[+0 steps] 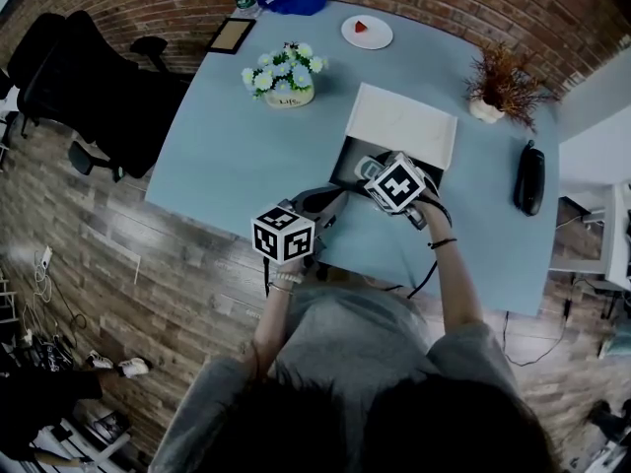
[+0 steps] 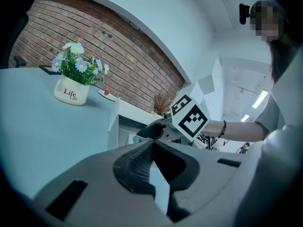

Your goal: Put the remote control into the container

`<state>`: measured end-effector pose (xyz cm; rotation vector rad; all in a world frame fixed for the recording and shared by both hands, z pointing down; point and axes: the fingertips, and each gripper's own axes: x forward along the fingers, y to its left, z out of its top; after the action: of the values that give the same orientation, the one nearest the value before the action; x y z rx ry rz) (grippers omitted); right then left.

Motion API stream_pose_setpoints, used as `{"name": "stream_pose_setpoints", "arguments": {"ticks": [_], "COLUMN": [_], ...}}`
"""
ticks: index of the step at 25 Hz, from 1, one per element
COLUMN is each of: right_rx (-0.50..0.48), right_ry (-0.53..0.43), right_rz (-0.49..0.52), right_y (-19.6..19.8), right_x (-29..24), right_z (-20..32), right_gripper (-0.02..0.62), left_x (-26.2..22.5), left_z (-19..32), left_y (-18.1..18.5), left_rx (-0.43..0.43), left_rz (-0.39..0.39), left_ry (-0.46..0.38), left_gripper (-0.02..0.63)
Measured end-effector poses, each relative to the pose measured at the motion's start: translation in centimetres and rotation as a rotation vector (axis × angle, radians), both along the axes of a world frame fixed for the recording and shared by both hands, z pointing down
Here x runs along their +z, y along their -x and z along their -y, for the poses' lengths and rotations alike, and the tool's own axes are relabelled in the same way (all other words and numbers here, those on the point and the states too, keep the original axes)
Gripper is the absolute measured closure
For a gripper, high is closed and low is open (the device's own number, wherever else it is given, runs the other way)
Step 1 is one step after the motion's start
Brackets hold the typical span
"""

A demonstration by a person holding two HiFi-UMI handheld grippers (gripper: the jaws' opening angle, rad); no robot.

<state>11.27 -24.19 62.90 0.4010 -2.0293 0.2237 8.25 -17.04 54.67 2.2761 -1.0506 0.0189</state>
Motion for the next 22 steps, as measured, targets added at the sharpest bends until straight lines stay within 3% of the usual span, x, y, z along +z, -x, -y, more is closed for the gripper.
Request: {"name": "stream_pose_setpoints", "arguments": {"ticks": [16, 22], "right_rx": [0.061, 0.121], "right_ry": [-0.072, -0.079], "right_rz": [0.155, 0.253], "right_y": [-1.2, -1.8], "right_x": [-3.9, -5.4], "right_z": [-0.5, -1.4], "right_gripper": [0.309, 0.412], "left_x": [-1.2, -1.7], "left_z": [0.5, 0.2], "left_y": [-1.1, -1.8], "left_rx": [0.008, 0.027], "left_rz": [0.029, 0.043], "left_ry": [-0.052, -0.072], "left_gripper": [0.603, 0.603]}}
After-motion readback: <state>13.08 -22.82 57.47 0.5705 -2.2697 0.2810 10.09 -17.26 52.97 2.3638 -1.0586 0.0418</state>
